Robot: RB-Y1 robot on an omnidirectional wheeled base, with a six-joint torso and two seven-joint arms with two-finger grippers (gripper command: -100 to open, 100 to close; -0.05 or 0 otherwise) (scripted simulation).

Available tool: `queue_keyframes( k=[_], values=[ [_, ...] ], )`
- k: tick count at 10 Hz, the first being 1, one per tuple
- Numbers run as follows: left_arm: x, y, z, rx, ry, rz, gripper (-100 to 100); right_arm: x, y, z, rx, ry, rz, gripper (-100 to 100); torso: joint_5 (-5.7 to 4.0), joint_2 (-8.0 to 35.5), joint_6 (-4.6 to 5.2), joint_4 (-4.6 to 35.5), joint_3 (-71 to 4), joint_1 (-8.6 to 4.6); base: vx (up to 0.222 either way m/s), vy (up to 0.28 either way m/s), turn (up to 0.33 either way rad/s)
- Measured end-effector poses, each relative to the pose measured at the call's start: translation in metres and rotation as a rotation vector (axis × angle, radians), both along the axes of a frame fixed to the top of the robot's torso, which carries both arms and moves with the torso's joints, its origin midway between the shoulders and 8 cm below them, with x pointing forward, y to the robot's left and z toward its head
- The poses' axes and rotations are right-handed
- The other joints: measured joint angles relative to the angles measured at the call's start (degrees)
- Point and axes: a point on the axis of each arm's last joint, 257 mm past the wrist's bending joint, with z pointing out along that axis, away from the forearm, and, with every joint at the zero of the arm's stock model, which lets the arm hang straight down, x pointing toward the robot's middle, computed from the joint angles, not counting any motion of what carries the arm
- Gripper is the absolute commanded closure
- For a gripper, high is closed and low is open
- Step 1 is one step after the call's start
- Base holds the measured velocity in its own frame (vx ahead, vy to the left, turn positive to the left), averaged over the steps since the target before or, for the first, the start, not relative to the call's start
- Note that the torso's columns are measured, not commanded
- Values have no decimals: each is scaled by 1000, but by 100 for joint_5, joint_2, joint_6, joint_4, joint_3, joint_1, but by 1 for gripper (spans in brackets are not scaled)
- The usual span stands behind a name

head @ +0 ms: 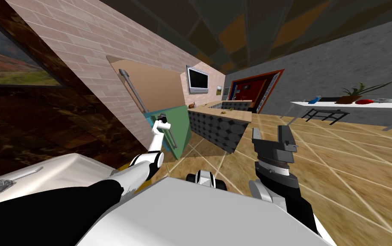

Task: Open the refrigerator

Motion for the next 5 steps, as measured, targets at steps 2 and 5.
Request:
queue_keyframes(
  k=[2, 5],
  values=[
    [3, -12, -7, -1, 14, 4, 100, 0, 0, 0, 0, 0, 0, 0, -4, -39, 65, -5, -28, 10, 31, 34, -187],
    [-5, -26, -17, 13, 59, 60, 100, 0, 0, 0, 0, 0, 0, 0, -11, -116, 101, -35, -82, -11, 33, 49, -142]
  ],
)
